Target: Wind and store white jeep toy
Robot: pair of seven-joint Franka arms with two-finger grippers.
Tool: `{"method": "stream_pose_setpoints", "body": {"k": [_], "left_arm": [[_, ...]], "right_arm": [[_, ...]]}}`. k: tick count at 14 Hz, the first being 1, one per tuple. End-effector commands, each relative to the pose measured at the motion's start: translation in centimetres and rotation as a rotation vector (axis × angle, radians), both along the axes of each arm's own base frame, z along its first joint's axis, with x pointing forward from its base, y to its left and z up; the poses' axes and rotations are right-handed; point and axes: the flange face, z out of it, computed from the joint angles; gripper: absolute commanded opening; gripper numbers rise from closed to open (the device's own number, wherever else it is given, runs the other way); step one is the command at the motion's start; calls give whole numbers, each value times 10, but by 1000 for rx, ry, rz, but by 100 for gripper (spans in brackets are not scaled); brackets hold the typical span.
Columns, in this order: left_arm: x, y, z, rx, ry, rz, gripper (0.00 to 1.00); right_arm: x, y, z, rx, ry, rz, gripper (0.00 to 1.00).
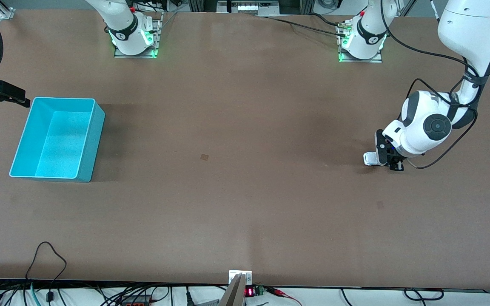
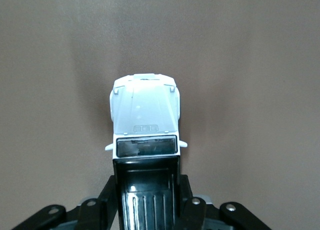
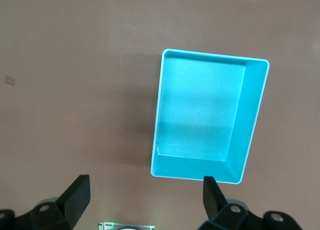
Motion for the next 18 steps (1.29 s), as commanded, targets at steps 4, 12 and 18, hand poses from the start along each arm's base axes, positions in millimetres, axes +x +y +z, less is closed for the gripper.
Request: {"method": "stream_pose_setpoints", "body": {"k": [4,12,18], "left_arm": [[-5,23,-22,1,39,36,29],[-4,67,-30,44,44,23,29],[-8,111,-37,56,57,12,29]], "right_arm": [[-2,1,1,3,2,19,100],[-3,4,2,2,2,19,100],[-2,6,2,2,2,20,100]]}}
